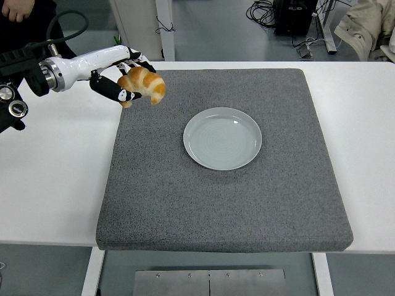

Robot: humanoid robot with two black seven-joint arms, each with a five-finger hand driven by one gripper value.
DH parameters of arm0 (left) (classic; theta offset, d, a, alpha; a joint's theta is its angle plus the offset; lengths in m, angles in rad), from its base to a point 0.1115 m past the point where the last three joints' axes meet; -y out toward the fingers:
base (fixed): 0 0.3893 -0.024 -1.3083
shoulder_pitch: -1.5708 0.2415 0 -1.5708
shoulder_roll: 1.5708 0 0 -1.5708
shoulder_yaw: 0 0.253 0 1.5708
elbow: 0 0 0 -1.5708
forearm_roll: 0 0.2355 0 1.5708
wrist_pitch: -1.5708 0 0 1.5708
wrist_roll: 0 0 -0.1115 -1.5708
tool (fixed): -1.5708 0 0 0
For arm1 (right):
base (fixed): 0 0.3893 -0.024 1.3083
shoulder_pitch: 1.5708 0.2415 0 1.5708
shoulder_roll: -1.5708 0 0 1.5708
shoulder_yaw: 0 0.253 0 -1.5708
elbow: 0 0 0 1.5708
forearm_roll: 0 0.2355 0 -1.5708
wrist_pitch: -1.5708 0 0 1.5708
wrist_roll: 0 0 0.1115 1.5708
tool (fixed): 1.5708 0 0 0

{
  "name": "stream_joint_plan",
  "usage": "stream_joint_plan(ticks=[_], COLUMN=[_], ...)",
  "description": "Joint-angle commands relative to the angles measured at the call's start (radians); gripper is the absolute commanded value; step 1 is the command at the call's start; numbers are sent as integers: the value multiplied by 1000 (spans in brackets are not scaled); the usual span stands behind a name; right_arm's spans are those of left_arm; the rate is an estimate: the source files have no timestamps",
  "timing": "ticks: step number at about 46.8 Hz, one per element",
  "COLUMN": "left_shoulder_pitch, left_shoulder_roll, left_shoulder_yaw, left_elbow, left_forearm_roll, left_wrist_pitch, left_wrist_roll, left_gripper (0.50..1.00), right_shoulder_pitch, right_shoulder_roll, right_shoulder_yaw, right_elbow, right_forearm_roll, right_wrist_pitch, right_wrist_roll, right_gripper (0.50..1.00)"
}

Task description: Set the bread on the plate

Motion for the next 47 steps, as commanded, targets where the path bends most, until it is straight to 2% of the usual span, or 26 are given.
stream_joint_plan(ticks=[1, 11, 24, 34, 47], left_shoulder_pitch=[-3, -45, -83, -89, -118], left_shoulder_roll=[-22, -94, -219, -330, -470], left_shoulder_yaw=[-10, -12, 8, 33, 132], left_elbow=[29, 91, 216, 253, 349], left_forearm_roll=[2, 4, 8, 46, 57], left_wrist_pitch=[-5, -5, -5, -4, 11], left_wrist_roll=[-3, -81, -88, -83, -83], left_gripper=[530, 533, 533, 533, 533], right_shoulder_pitch=[0, 0, 0, 0, 0], right_shoulder_roll=[0, 0, 0, 0, 0], right_shoulder_yaw=[0, 0, 0, 0, 0], right_elbow=[0, 0, 0, 0, 0], right_forearm_roll=[0, 0, 0, 0, 0], right_wrist_pitch=[1, 0, 0, 0, 1], right_wrist_roll=[0, 0, 0, 0, 0], right_gripper=[1000, 1000, 1000, 1000, 1000])
